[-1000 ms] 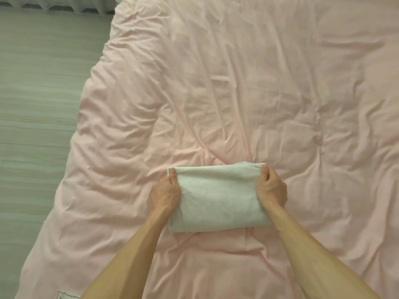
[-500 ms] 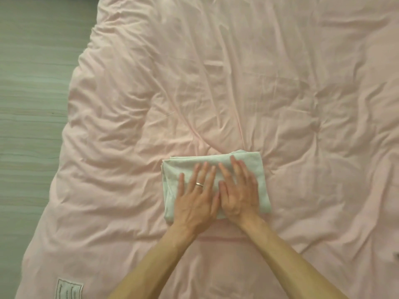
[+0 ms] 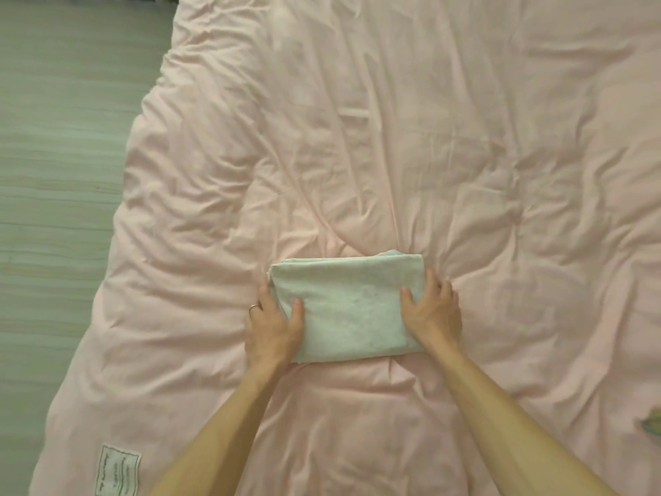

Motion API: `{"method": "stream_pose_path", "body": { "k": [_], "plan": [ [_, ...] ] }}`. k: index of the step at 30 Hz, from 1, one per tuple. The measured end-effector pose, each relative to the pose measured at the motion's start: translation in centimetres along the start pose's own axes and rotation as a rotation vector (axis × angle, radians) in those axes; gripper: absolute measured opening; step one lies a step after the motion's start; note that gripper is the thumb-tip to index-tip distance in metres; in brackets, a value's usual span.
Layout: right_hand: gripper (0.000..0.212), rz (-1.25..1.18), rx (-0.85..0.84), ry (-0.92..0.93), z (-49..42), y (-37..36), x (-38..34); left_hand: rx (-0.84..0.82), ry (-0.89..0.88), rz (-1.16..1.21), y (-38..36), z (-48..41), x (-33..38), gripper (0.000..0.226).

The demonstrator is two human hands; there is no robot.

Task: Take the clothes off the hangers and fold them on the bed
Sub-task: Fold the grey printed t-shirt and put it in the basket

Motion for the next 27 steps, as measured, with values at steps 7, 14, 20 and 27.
{"method": "stream_pose_path", "body": {
  "k": [7,14,20,27],
  "plan": [
    [0.064,-0.590,-0.398,-0.269,-0.9,-1.6,1.8,-0.429,0.425,0.788,-1.9,0.2,-0.1,0.049],
    [0.042,-0.752,-0.434,-0.106,-0.8,-0.4,0.1,-0.559,0.342,1.010,-2.2,4.0,1.9,0.044],
    [0.019,-0.723,-0.450,0.111,2.0,4.9,-1.3,-0.495,0.364,1.197,-1.7,10.3,1.8,0.053],
    [0.036,-0.711,-0.782,0.186,8.3,5.8,-5.8,-0.260,0.384,1.513,1.1,19.3,-3.4,0.048]
  ]
}}
Point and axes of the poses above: each hand's wrist, its own z-axis away from the middle knuckle, its own y-axis out of the back of the hand, x = y × z, the point moved 8 cm from there along -z, towards the middle knuckle, and after that the axes turned 3 degrees about -x, right-handed, at the moved point
